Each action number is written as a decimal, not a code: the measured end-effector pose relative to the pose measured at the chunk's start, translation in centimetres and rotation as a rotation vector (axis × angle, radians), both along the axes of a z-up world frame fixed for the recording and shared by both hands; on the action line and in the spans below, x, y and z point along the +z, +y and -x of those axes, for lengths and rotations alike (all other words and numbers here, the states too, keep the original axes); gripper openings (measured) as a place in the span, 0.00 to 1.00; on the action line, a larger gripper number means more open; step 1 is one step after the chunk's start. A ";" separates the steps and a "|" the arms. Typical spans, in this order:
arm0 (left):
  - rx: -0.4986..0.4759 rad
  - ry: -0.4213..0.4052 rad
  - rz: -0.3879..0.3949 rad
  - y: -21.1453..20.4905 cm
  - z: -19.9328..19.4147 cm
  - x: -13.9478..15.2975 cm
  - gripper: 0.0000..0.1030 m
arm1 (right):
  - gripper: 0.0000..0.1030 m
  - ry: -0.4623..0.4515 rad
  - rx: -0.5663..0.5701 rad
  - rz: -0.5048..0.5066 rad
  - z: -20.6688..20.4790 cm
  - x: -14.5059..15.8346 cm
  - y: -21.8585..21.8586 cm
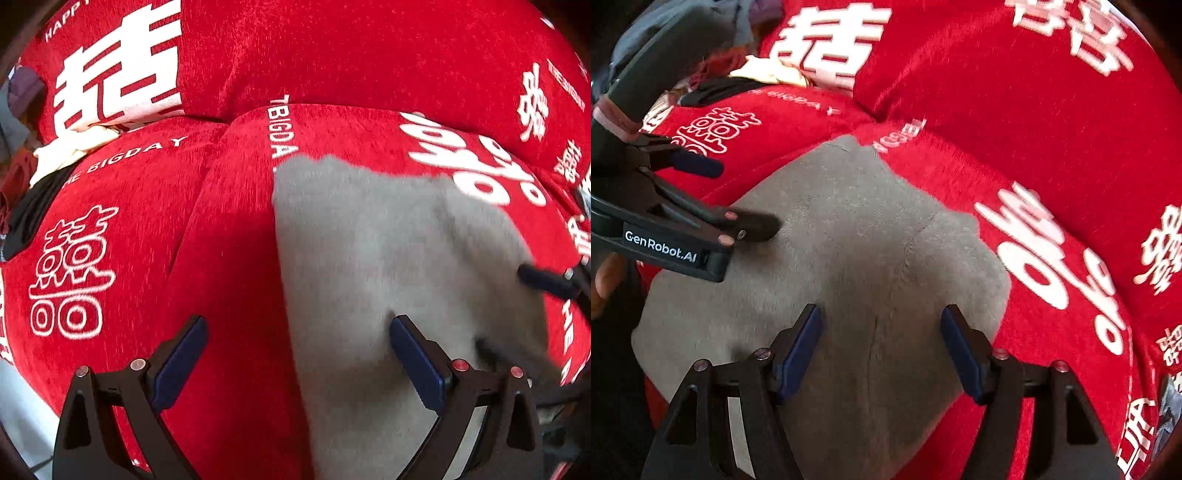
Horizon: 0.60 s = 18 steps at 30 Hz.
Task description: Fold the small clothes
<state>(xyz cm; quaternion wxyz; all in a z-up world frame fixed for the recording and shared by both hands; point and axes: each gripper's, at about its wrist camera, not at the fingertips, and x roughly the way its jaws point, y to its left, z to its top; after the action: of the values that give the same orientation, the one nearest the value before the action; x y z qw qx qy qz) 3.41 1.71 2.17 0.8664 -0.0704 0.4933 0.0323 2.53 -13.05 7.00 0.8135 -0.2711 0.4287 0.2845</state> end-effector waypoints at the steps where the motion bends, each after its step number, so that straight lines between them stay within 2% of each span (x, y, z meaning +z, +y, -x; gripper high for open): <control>1: 0.000 -0.010 0.005 0.1 0.7 0.0 0.97 | 0.72 -0.005 -0.013 -0.004 0.5 0.0 -0.7; 3: 0.012 -0.022 0.026 0.5 2.5 0.4 0.97 | 0.74 -0.012 -0.042 -0.009 1.3 0.2 -2.0; 5: 0.021 -0.044 0.013 0.6 4.1 1.1 0.97 | 0.74 -0.017 -0.072 -0.006 2.1 0.5 -3.4; 8: 0.001 -0.075 0.023 0.0 5.8 2.1 0.97 | 0.74 -0.024 -0.134 -0.025 2.9 2.1 -4.7; 9: -0.014 -0.087 0.028 -0.3 6.1 2.3 0.97 | 0.74 -0.038 -0.147 -0.058 3.2 3.0 -4.7; 12: -0.013 -0.069 -0.021 -1.5 6.0 1.8 0.97 | 0.74 -0.043 -0.133 -0.114 4.0 3.8 -3.7; 14: 0.004 -0.011 -0.040 -1.6 5.7 0.4 0.97 | 0.74 -0.032 -0.112 -0.106 4.5 3.2 -2.6; 18: 0.019 -0.013 -0.003 -1.1 6.4 -0.4 0.97 | 0.75 -0.018 -0.076 -0.025 5.8 -0.2 -1.7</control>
<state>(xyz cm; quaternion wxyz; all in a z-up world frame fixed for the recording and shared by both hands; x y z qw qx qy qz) -2.98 0.61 1.79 0.8694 -0.0740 0.4868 0.0407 -3.28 -14.78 6.79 0.8308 -0.2471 0.4278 0.2565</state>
